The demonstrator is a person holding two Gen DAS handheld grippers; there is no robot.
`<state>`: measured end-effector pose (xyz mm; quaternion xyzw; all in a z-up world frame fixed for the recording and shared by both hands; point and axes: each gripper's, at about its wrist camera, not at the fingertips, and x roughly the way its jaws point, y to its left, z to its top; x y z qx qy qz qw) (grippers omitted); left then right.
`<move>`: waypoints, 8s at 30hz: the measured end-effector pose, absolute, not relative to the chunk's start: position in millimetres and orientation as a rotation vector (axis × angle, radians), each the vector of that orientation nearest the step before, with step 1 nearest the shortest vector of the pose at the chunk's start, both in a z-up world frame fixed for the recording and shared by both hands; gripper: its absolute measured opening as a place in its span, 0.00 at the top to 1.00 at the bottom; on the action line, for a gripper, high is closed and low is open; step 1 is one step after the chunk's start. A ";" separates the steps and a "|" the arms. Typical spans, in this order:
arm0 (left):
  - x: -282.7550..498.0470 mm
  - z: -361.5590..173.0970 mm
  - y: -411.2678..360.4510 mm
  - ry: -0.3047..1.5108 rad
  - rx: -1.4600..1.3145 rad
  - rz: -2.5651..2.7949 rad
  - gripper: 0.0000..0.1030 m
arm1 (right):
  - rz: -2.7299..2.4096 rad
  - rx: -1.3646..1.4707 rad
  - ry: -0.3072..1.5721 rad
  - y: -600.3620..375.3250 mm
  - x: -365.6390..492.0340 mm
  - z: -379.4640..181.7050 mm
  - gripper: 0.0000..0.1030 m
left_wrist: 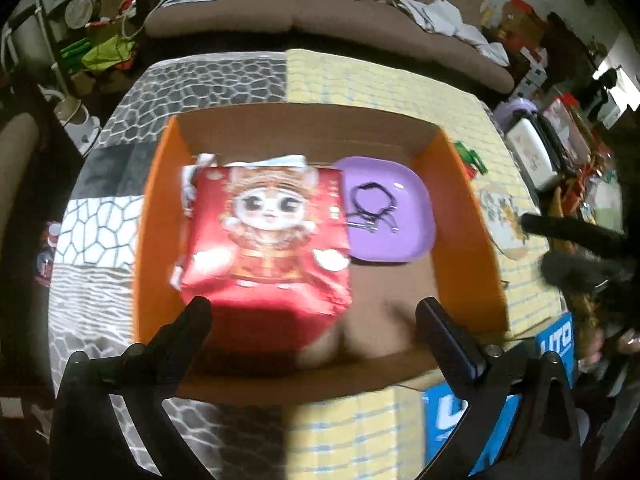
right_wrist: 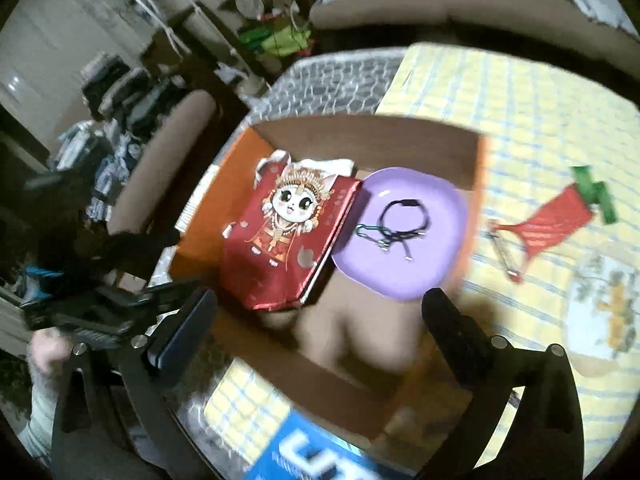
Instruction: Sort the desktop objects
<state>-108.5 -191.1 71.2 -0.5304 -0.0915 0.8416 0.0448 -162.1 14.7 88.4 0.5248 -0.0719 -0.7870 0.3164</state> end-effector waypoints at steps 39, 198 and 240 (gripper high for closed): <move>-65.6 48.5 -21.6 -0.143 -1.365 2.475 0.01 | -2.079 1.507 -0.137 150.7 -145.1 -13.1 0.95; -44.7 79.6 -255.1 -0.988 -1.108 2.526 0.10 | -2.471 1.108 0.475 -89.5 -130.7 103.4 0.90; -73.7 57.6 -153.1 -0.458 -1.177 2.467 0.06 | -2.421 1.254 -0.251 116.0 -113.1 99.4 0.16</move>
